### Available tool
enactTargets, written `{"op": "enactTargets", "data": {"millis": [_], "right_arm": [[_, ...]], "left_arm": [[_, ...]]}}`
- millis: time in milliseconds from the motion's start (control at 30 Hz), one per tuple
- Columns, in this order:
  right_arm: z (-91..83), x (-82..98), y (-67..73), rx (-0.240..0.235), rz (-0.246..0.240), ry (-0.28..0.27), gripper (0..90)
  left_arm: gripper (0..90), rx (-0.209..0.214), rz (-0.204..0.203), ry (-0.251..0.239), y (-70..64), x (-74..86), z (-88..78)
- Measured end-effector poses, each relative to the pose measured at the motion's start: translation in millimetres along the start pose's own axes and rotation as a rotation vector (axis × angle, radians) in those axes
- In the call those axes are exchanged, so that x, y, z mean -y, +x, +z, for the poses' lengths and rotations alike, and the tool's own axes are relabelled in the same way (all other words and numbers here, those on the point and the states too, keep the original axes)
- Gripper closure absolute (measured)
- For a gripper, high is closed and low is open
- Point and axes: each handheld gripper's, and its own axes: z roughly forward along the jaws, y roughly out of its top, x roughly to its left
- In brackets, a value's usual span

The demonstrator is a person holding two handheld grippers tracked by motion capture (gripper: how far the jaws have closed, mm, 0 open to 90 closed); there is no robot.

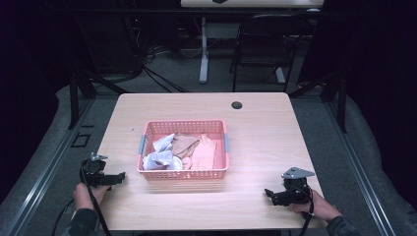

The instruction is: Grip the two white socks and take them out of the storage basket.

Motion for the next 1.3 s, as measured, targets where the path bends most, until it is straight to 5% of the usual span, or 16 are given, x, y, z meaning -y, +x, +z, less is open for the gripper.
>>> {"op": "enactTargets", "data": {"millis": [733,1300], "right_arm": [[0.0,0.2,0.2,0.000,0.003,-0.003,0.0],[0.0,0.2,0.1,-0.001,0.003,-0.003,0.0]], "left_arm": [[0.3,0.016,0.014,0.035,0.7,-2.3,-2.7],[0.3,0.085,-0.001,0.048,-4.1,-19.8,-36.4]]}}
